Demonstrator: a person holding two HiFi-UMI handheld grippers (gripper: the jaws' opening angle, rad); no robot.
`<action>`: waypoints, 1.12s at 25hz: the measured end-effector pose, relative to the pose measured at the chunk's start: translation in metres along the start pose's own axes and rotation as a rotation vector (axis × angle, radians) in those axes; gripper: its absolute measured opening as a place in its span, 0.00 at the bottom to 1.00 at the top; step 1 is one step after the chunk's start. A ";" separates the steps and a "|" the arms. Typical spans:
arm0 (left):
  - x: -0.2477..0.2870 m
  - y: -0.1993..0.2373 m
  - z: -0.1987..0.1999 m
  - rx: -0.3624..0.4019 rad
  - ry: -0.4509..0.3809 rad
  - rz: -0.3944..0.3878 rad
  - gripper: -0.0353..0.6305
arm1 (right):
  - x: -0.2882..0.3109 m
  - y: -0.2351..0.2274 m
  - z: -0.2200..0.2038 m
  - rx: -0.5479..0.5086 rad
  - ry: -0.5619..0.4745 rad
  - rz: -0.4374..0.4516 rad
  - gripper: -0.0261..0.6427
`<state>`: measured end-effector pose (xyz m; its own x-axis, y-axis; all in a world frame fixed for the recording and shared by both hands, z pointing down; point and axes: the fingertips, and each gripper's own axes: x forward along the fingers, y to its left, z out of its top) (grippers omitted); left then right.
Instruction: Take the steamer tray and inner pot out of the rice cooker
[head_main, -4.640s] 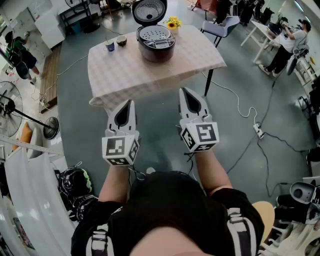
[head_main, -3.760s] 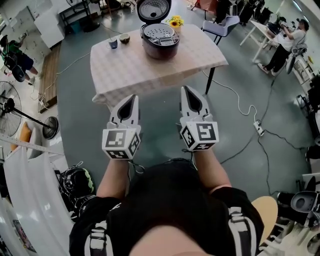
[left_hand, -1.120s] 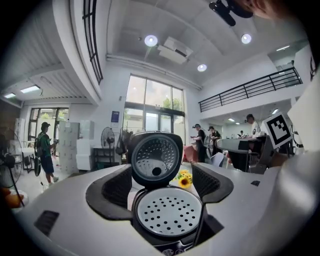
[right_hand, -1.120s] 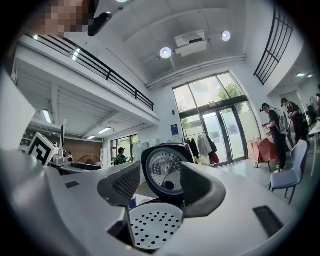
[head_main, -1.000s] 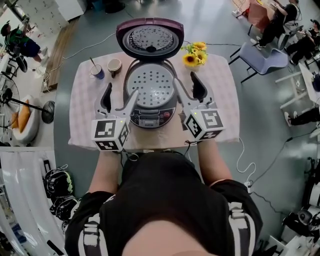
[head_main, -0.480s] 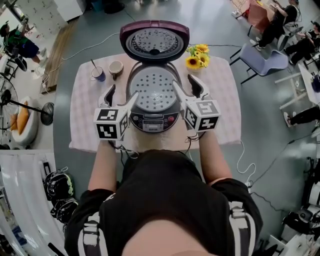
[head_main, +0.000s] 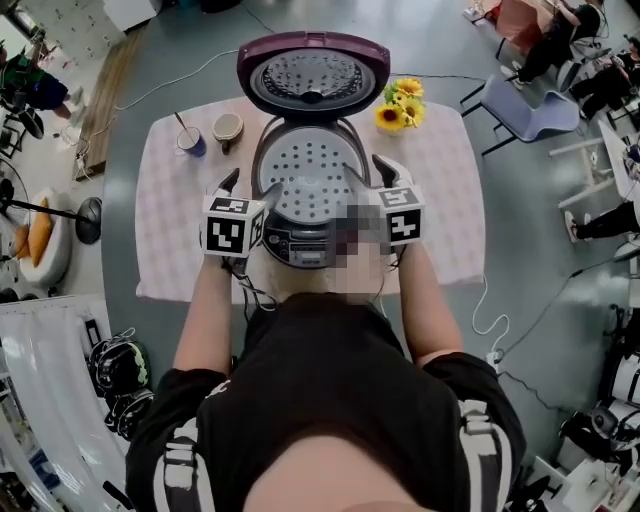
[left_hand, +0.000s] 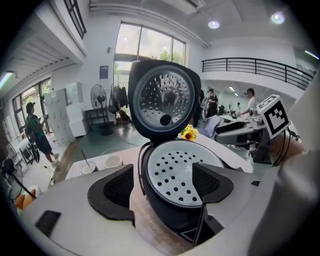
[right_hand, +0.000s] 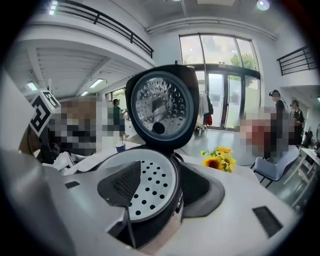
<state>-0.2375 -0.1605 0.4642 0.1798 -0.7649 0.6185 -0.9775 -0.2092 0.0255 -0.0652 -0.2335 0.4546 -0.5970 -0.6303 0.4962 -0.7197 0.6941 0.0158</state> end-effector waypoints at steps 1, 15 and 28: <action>0.006 0.002 -0.002 0.005 0.022 -0.006 0.59 | 0.005 -0.001 -0.003 -0.003 0.022 -0.002 0.38; 0.082 0.017 -0.027 0.064 0.263 -0.072 0.59 | 0.062 -0.022 -0.054 -0.048 0.306 -0.053 0.38; 0.105 0.028 -0.054 0.175 0.380 -0.010 0.59 | 0.074 -0.030 -0.074 -0.047 0.360 -0.065 0.38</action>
<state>-0.2519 -0.2136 0.5722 0.1037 -0.4900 0.8655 -0.9368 -0.3405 -0.0805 -0.0615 -0.2750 0.5545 -0.3810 -0.5167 0.7667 -0.7304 0.6767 0.0931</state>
